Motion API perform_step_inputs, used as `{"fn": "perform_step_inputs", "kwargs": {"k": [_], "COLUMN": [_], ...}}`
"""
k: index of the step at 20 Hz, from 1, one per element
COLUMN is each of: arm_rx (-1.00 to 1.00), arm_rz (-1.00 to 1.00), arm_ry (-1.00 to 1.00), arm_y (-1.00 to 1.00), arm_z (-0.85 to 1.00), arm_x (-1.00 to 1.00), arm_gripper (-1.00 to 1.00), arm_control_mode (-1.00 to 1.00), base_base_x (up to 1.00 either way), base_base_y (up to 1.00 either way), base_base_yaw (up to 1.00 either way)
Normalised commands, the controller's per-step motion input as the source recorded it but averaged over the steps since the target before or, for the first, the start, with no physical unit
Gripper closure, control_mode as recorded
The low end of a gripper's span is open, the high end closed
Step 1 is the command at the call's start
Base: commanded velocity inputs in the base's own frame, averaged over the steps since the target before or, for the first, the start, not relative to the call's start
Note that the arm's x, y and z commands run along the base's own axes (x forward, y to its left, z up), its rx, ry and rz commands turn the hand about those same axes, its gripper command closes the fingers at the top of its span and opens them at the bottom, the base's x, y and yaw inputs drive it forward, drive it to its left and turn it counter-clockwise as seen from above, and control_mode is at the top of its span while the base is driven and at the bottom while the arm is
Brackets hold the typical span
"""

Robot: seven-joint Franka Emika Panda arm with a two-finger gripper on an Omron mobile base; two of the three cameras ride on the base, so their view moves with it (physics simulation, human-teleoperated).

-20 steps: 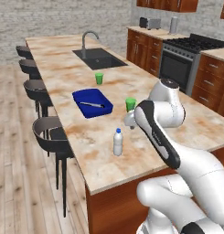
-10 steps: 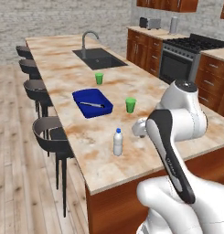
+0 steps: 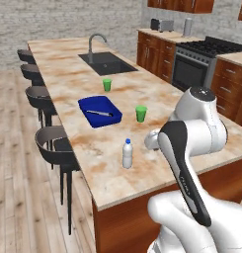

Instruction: Place the drinks on the dining counter in a tight cluster.

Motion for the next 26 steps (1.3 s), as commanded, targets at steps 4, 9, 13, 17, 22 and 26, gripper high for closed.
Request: {"fn": "perform_step_inputs", "kwargs": {"k": [4,9,13,17,22,26], "arm_rx": [0.00,0.00,0.00,0.00,0.00,0.00], "arm_rz": [-0.01,0.00,0.00,0.00,0.00,0.00], "arm_ry": [0.00,0.00,0.00,0.00,0.00,0.00], "arm_y": [-0.04,0.00,0.00,0.00,0.00,0.00], "arm_z": [0.00,0.00,0.00,0.00,0.00,0.00], "arm_x": [-0.08,0.00,0.00,0.00,0.00,0.00], "arm_gripper": [-1.00,-1.00,-1.00,-1.00,-1.00,-1.00], "arm_control_mode": [-1.00,1.00,1.00,1.00,1.00,1.00], "base_base_x": [0.00,-0.99,-0.89,-0.15,0.06,0.12], "base_base_y": [0.00,-0.80,-0.51,-0.35,-0.05,0.00], "base_base_yaw": [0.00,-0.30,-0.36,-0.77,-0.94,-0.95]}}
